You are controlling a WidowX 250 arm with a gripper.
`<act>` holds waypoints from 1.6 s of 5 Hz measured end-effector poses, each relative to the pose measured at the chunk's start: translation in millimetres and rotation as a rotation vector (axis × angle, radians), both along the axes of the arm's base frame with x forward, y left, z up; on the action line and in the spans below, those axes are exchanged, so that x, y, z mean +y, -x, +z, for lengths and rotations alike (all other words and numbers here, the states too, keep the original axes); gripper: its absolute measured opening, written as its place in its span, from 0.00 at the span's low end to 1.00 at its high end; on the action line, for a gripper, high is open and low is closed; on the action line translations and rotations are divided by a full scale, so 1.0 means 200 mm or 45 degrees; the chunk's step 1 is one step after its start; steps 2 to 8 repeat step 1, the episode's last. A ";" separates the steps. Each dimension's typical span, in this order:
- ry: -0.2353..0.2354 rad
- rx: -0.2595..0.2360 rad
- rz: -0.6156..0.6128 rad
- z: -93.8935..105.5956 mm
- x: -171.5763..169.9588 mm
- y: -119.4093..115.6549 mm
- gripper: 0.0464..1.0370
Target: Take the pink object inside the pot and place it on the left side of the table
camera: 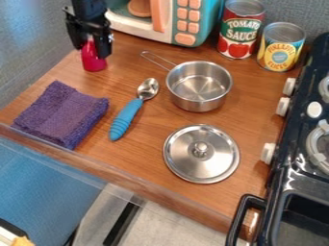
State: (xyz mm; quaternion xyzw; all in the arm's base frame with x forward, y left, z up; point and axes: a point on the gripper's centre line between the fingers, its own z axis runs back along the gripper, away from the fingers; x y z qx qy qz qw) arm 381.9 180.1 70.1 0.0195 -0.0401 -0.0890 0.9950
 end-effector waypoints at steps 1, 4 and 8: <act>-0.038 -0.088 0.027 0.22 -0.01 0.03 0.96; -0.038 -0.088 0.027 0.22 -0.01 0.03 0.96; -0.038 -0.088 0.027 0.22 -0.01 0.03 0.96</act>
